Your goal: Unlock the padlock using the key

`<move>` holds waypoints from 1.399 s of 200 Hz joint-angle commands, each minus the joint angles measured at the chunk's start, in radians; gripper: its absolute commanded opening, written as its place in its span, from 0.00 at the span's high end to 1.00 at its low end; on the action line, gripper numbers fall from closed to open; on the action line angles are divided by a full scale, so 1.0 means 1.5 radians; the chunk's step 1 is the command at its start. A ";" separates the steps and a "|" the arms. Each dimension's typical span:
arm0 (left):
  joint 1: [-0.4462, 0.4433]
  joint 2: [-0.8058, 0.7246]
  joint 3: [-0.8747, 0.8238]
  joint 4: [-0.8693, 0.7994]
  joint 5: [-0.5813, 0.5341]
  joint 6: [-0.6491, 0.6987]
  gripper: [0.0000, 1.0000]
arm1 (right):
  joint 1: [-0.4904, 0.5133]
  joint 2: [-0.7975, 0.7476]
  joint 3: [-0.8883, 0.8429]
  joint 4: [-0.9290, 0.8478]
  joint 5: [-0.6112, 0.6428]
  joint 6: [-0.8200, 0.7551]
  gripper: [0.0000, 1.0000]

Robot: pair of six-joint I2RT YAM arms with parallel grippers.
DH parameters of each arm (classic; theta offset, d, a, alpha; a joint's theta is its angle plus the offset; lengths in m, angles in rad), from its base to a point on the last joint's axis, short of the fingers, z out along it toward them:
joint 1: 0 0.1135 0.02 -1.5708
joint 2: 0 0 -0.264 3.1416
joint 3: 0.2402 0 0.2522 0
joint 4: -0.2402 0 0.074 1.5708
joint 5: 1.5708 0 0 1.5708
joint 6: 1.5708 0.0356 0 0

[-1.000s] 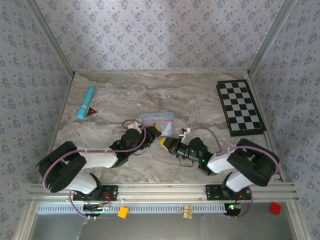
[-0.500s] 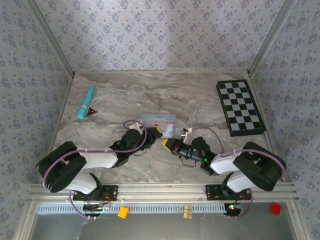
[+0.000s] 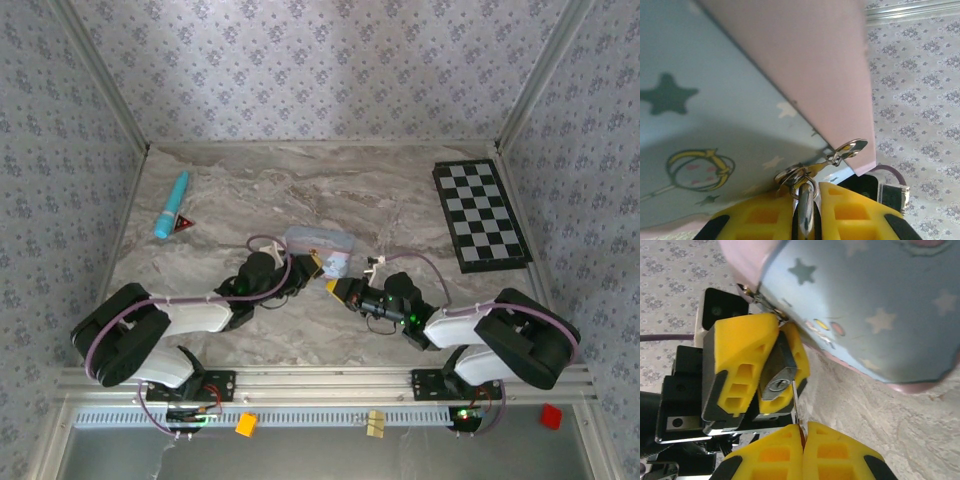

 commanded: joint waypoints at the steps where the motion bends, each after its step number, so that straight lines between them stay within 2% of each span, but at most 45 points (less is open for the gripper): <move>1: 0.011 -0.024 0.018 0.045 0.026 0.022 1.00 | 0.000 -0.006 -0.004 -0.020 0.009 -0.012 1.00; 85: 0.034 -0.007 0.023 0.074 0.080 0.019 1.00 | 0.015 0.004 -0.001 0.034 0.009 -0.017 1.00; 165: 0.034 -0.005 0.032 0.071 0.097 0.019 1.00 | 0.017 0.007 0.015 0.054 -0.003 -0.019 1.00; 280: 0.033 -0.009 0.030 0.076 0.103 0.009 1.00 | 0.028 0.076 0.021 0.133 -0.002 0.005 1.00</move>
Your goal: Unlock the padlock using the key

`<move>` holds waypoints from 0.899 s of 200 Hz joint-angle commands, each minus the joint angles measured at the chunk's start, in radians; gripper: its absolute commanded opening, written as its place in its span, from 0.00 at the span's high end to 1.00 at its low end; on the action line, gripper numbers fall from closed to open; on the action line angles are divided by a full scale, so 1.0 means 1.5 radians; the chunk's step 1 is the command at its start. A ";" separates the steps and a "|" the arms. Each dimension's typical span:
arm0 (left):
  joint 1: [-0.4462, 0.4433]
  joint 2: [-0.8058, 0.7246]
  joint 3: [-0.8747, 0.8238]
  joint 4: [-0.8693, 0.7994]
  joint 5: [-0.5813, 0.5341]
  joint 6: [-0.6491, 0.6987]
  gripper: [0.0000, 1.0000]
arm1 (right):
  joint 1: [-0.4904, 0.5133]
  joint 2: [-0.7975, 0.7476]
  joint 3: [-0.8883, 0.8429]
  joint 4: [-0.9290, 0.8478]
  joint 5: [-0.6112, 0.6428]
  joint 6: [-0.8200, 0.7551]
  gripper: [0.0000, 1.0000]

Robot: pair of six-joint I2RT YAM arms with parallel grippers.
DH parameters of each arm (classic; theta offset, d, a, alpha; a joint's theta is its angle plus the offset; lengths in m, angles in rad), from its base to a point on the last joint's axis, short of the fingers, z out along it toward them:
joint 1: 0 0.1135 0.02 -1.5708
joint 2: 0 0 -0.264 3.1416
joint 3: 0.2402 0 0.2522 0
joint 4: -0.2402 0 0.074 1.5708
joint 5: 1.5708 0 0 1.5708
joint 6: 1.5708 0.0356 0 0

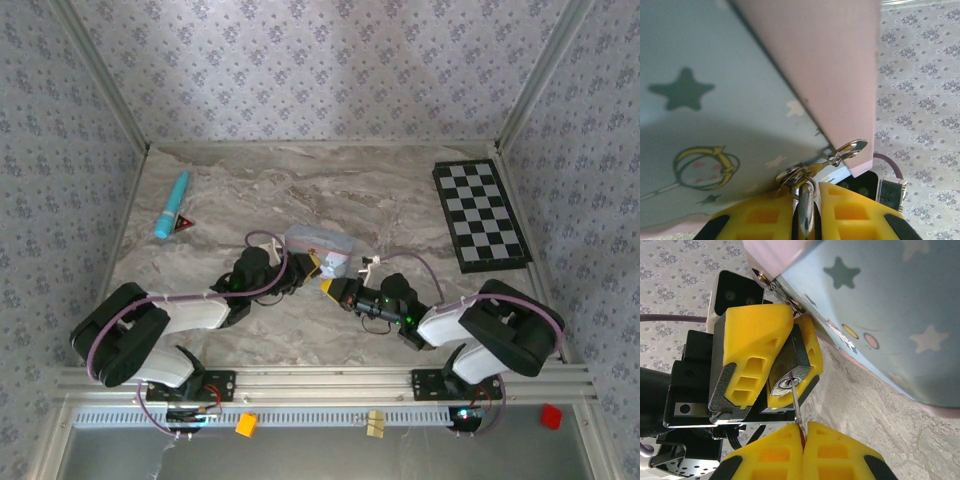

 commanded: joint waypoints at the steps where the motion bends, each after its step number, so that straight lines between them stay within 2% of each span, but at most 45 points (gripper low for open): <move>1: -0.003 -0.008 0.028 0.078 0.022 0.000 1.00 | 0.006 0.009 0.012 0.033 -0.003 0.007 1.00; 62: -0.005 -0.010 0.024 0.091 0.031 -0.004 1.00 | -0.011 0.014 0.009 0.048 -0.008 0.012 1.00; 118: -0.018 -0.010 0.028 0.094 0.035 -0.001 1.00 | -0.020 0.087 0.022 0.136 -0.025 0.047 1.00; 180: -0.029 -0.013 0.034 0.088 0.036 0.000 1.00 | -0.034 0.071 0.023 0.104 -0.020 0.035 1.00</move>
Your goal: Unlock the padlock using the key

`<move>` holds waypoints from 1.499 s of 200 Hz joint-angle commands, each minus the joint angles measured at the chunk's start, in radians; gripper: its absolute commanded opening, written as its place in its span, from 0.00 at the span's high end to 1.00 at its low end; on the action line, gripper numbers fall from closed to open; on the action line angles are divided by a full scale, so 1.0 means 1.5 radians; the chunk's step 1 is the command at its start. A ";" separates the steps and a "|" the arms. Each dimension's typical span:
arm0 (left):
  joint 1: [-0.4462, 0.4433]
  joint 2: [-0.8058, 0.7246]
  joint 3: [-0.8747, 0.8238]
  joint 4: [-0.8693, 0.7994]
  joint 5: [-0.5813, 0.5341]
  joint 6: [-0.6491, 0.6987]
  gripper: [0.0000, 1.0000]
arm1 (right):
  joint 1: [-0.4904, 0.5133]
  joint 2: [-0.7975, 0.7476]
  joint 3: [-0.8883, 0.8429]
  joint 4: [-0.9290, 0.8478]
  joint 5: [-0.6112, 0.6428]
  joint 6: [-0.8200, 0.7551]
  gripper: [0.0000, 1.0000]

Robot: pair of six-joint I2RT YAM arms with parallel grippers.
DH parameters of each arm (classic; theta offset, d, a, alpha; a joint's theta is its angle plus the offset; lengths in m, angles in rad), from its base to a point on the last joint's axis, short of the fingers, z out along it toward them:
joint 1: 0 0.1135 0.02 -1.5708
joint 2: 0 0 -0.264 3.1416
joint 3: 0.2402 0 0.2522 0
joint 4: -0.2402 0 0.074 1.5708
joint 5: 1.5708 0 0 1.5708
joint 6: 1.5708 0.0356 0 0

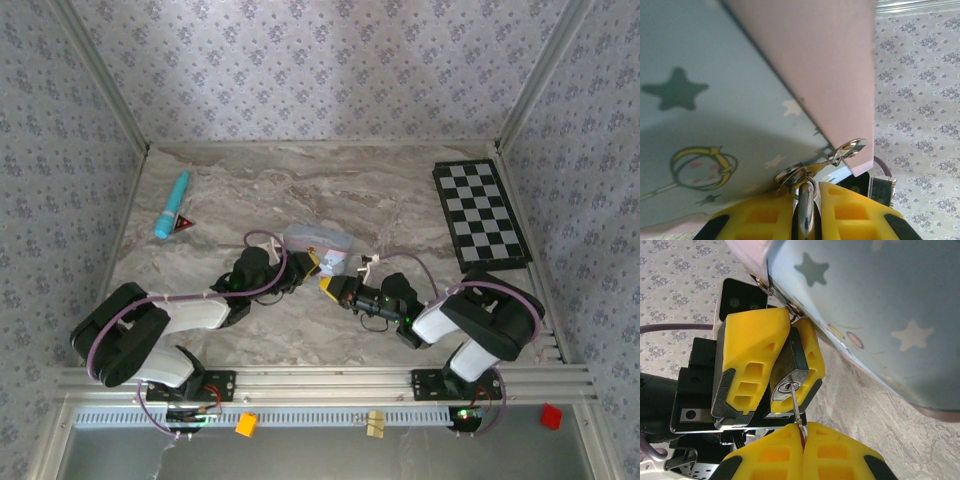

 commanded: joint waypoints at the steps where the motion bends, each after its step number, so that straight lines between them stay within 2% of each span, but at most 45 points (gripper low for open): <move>1: -0.028 -0.013 0.033 0.085 0.051 0.005 1.00 | -0.013 -0.008 0.023 -0.009 0.006 -0.001 1.00; 45: -0.050 -0.007 0.034 0.086 0.050 0.008 1.00 | -0.036 -0.004 0.052 0.016 -0.022 0.015 1.00; 124: -0.068 0.008 0.039 0.083 0.056 0.016 1.00 | -0.066 -0.119 0.071 -0.135 -0.032 -0.053 1.00; 185: -0.107 0.031 0.070 0.110 0.050 -0.002 1.00 | -0.070 -0.081 0.074 -0.065 -0.034 -0.042 1.00; 211: -0.121 0.032 0.074 0.112 0.045 -0.007 1.00 | -0.112 -0.084 0.055 -0.027 -0.049 -0.030 1.00; 252: -0.126 0.018 0.072 0.091 0.046 -0.002 1.00 | -0.173 -0.129 0.043 -0.080 -0.077 -0.042 1.00; 300: -0.131 0.029 0.084 0.100 0.048 0.000 1.00 | -0.149 -0.141 0.062 -0.111 -0.072 -0.049 1.00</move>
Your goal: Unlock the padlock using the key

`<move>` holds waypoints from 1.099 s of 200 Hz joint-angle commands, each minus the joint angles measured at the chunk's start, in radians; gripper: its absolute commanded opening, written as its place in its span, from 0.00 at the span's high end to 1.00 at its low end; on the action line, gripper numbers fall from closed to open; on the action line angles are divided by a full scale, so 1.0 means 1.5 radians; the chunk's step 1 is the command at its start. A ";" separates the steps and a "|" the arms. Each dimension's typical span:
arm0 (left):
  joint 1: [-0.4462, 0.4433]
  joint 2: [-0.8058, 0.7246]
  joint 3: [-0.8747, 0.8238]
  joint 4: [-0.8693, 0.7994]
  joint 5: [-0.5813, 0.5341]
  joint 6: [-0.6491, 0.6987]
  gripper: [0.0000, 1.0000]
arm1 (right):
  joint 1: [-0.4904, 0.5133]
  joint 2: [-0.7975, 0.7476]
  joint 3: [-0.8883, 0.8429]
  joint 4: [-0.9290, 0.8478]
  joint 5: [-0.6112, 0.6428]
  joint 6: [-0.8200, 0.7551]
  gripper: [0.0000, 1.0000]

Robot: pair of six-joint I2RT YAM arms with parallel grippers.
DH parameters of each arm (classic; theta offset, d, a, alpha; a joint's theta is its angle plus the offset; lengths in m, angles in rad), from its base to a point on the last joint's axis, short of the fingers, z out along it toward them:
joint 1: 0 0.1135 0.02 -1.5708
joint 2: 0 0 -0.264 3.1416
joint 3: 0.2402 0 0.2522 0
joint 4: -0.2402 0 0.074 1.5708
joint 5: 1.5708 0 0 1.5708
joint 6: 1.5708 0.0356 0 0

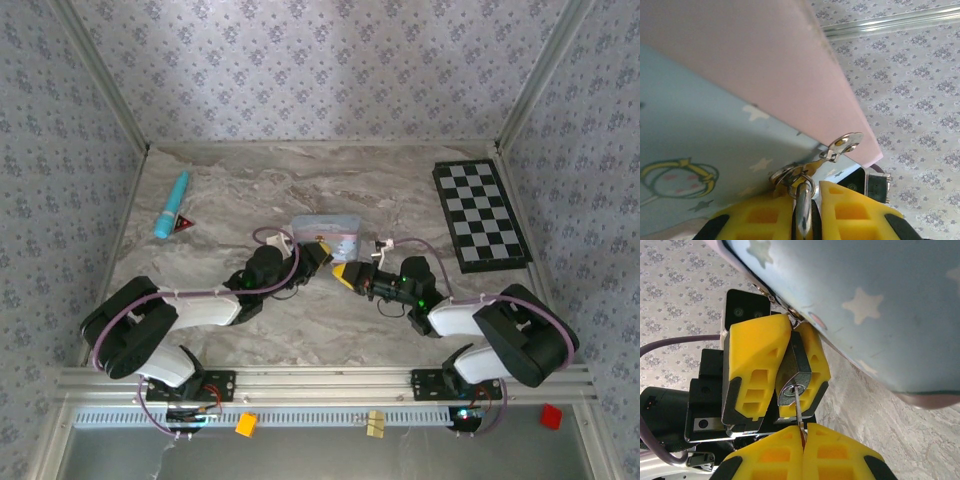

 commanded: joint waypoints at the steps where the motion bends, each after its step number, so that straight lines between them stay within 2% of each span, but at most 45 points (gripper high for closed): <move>1: -0.064 -0.010 0.026 0.055 0.160 0.012 1.00 | -0.001 -0.006 0.044 0.038 0.102 -0.014 1.00; 34: -0.077 0.009 0.042 0.070 0.161 0.011 1.00 | 0.015 0.012 0.055 0.059 0.104 -0.010 1.00; 95: -0.089 0.006 0.033 0.056 0.160 0.017 1.00 | -0.066 0.004 0.035 0.059 0.078 -0.005 1.00; 156: -0.096 0.033 0.043 0.067 0.160 0.021 1.00 | 0.000 0.007 0.071 0.049 0.096 -0.009 1.00; 201: -0.098 0.034 0.035 0.064 0.163 0.025 1.00 | -0.075 -0.027 0.037 0.016 0.081 -0.013 1.00; 220: -0.100 0.036 0.035 0.060 0.164 0.027 1.00 | -0.075 -0.032 0.042 0.012 0.078 -0.012 1.00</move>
